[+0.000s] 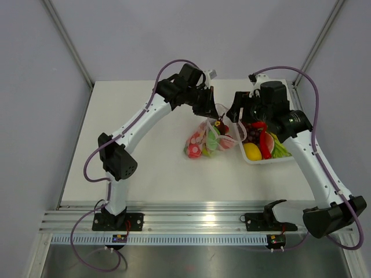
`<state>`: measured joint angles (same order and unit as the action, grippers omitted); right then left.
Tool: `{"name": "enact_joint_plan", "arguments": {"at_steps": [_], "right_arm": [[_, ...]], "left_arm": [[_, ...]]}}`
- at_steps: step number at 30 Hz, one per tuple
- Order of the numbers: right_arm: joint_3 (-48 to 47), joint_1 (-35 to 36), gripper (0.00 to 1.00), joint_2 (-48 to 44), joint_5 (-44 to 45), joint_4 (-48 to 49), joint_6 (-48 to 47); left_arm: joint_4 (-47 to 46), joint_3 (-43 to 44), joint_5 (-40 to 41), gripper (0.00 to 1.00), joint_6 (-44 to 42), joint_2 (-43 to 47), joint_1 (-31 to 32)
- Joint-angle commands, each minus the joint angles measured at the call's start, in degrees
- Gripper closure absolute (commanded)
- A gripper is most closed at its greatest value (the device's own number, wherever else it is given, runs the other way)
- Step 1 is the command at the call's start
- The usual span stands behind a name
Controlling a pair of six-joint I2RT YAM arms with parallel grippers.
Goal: Place the food in the zip-top bag and seal the zipper
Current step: Place the fake fruit in the zipper food storage bag, then zip the zipper food storage bag at the center of the board.
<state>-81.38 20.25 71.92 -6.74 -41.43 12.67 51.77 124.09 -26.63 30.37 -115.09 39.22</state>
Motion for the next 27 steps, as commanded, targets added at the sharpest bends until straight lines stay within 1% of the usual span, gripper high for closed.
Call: {"name": "enact_joint_plan", "arguments": {"at_steps": [1,2,4,6,11,14,15,16,19,20,21,22,23,24,25,26,27], "right_arm": [[-1.33,0.23,0.27,-2.14,9.26,-0.92,-2.99],[-0.54,0.32,0.29,-2.05,10.51,-1.28,-3.35],[2.45,0.32,0.3,-2.31,12.88,-1.2,-3.88],[5.51,0.23,0.33,-2.4,12.63,-0.59,-3.79],[9.57,0.32,0.41,-0.91,7.98,1.17,-2.82],[10.54,0.23,0.49,-0.11,5.18,1.79,-1.68],[10.81,0.23,0.54,-0.11,4.9,1.97,-1.42],[10.9,0.23,0.68,-0.46,4.9,2.58,-1.16],[11.25,0.23,0.94,-1.95,3.85,3.72,0.6],[11.33,0.23,1.0,-2.31,2.97,4.42,2.69],[11.68,0.32,1.0,-2.75,1.75,5.04,4.28],[12.21,0.4,1.0,-3.71,-1.57,7.57,6.3],[13.17,0.58,1.0,-4.33,-3.09,9.24,12.06],[15.18,0.84,1.0,-4.68,-4.32,11.26,15.25],[15.81,1.45,1.0,-4.68,-5.03,13.55,18.5],[15.99,3.11,1.0,-4.34,-4.95,14.18,23.58],[15.82,3.91,1.0,-3.81,-4.34,14.44,25.98]], "left_arm": [[0.09,-0.08,-2.11,1.0,-2.59,4.43,0.15],[0.17,-0.25,-2.11,1.0,-2.86,4.61,0.07],[0.18,-1.04,-2.11,1.0,-3.39,5.13,0.06],[0.18,-1.48,-2.02,1.0,-3.65,5.49,-0.11],[0.35,-2.01,-2.02,1.0,-3.91,6.01,-0.29],[0.61,-2.19,-1.93,1.0,-4.18,6.28,-0.37],[0.79,-2.19,-1.84,1.0,-4.44,6.28,-0.37],[0.88,-2.28,-1.84,1.0,-4.62,6.28,-0.37],[1.67,-1.58,-1.32,1.0,-6.02,6.54,-0.99],[2.28,-1.31,-0.97,1.0,-6.55,6.46,-1.77],[2.37,-0.09,-0.7,1.0,-7.33,6.45,-2.3],[2.55,0.96,-0.44,1.0,-7.78,6.19,-2.83],[2.72,2.37,-0.61,1.0,-9.17,5.93,-3.97],[3.33,4.03,-0.53,0.95,-9.97,4.45,-4.41],[4.38,8.66,0.0,0.87,-10.68,3.56,-4.94],[7.18,10.88,0.0,0.8,-11.47,2.6,-5.81],[8.34,12.47,-0.17,0.66,-13.21,1.8,-6.08]]}}
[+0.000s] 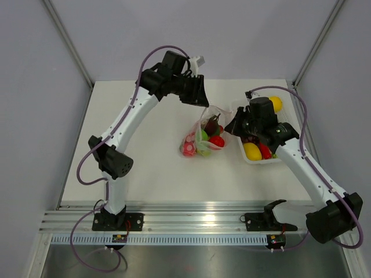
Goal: Place the food in the zip-top bag and seal the zipper
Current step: Zip the zipper food storage bag at the center of the board.
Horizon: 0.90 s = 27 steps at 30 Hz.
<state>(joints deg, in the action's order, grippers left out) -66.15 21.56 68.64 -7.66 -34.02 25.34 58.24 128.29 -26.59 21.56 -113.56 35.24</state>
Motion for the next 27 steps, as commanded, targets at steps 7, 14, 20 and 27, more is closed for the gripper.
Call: {"name": "enact_joint_plan", "arguments": {"at_steps": [7,14,20,27], "right_arm": [[-6.09,8.4,1.0,5.62,1.15,5.28,23.08],[-6.98,11.04,1.0,5.98,1.33,10.2,29.05],[-5.4,11.57,1.0,6.15,0.19,12.22,31.26],[-4.6,11.66,1.0,5.98,-1.56,13.89,32.58]], "left_arm": [[-6.89,-6.01,5.32,0.32,-11.8,17.19,-2.64],[-3.22,-14.72,7.16,0.35,-18.48,23.9,4.81],[-14.54,-31.06,8.39,0.36,-15.85,32.06,9.23],[-25.01,-39.96,15.77,0.35,-17.69,34.55,11.25]]}}
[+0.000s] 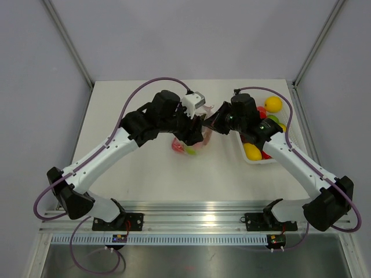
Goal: Place the food in the zip-top bag and seal the zipper
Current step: Zip the zipper food storage bag at the center of the board.
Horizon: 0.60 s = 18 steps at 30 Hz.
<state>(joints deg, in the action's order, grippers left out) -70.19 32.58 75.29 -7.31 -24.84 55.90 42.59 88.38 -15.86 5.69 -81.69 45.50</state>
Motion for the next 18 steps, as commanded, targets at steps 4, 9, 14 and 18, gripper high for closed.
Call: {"name": "enact_joint_plan", "arguments": {"at_steps": [4,9,14,18], "right_arm": [[-1.08,0.73,1.0,-0.31,-2.36,4.89,2.02],[-0.91,0.82,1.0,-0.23,-2.97,4.98,2.11],[-0.82,0.91,1.0,-0.32,-3.24,5.42,2.46],[-0.82,0.91,1.0,-0.4,-3.5,5.59,2.81]], "left_arm": [[-9.19,0.83,6.54,0.38,-2.62,0.66,1.7],[-10.51,0.3,7.77,0.39,-2.97,0.75,1.88],[-9.63,0.22,6.2,0.43,-4.11,-1.88,1.97],[-9.71,-0.92,3.3,0.52,-3.5,-2.95,2.14]]}}
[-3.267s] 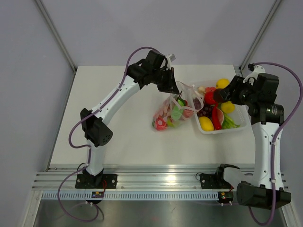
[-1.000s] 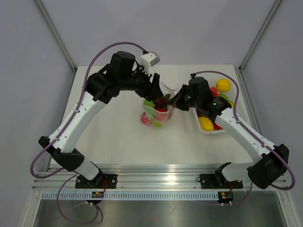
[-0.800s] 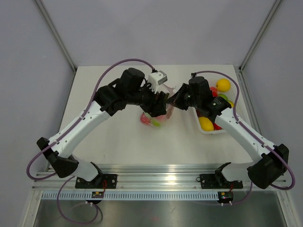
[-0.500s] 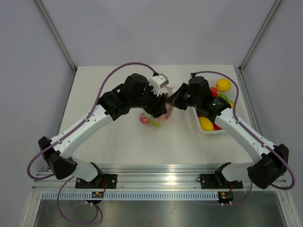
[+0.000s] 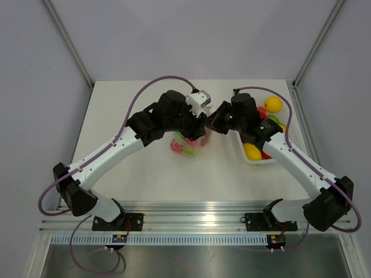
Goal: Place the food in the zip-top bag and seal the zipper
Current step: Zip the zipper food storage bag at the center of the board.
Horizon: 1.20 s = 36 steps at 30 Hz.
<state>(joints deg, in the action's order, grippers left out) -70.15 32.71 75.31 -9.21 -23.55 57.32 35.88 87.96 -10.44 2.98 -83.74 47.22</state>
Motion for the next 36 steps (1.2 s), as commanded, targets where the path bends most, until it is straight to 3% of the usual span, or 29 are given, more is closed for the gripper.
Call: {"name": "enact_joint_plan", "arguments": {"at_steps": [1,2,6,8,9,11,12,16,19,24,27,31,36], "right_arm": [[-0.95,0.78,1.0,-0.43,-1.6,4.48,1.57],[-1.04,0.78,1.0,-0.43,-1.77,4.57,1.57],[-2.53,0.78,1.0,0.01,-4.23,4.74,0.6],[-4.11,0.78,0.93,0.1,-5.72,4.57,-1.67],[-4.55,0.78,0.78,-0.25,-6.69,3.78,-2.82],[-5.96,0.69,0.64,-1.12,-6.7,2.47,-7.64],[-6.4,0.69,0.46,-2.43,-5.91,-0.5,-11.58],[-7.37,0.51,0.19,-6.83,-1.69,-6.15,-25.3],[-3.44,0.43,0.18,-10.96,1.83,-5.99,-38.91],[10.19,-0.62,0.18,-19.05,2.62,8.06,-60.6],[14.77,-3.26,0.1,-20.02,-3.78,11.94,-67.49],[15.74,-9.06,0.14,-15.82,-16.07,14.84,-67.6],[16.45,-14.6,0.19,-9.31,-31.38,25.81,-66.99]], "left_arm": [[-3.18,-1.12,-2.48,0.55,-0.44,-0.81,0.5],[-3.36,-1.48,-2.83,0.59,-0.43,-0.72,0.59],[-3.97,-3.06,-3.19,1.0,-0.43,-0.02,0.59],[-3.89,-3.41,-2.66,1.0,-0.61,0.33,0.5],[-3.71,-3.59,-2.66,1.0,-0.7,0.68,0.42],[-3.71,-4.29,-3.53,1.0,-1.05,2.0,-0.02],[-3.97,-4.64,-4.06,1.0,-1.14,2.7,-0.29],[-4.24,-6.4,-10.55,1.0,-1.75,5.43,-3.45],[-4.15,-7.45,-16.18,1.0,-2.1,6.66,-5.64],[-3.71,-8.77,-19.18,1.0,-2.63,8.42,-7.93],[-2.75,-9.12,-20.06,1.0,-4.11,9.38,-9.33],[-2.39,-10.18,-20.5,1.0,-4.3,10.44,-9.87],[-1.87,-10.71,-21.38,1.0,-4.13,10.97,-9.96]]}}
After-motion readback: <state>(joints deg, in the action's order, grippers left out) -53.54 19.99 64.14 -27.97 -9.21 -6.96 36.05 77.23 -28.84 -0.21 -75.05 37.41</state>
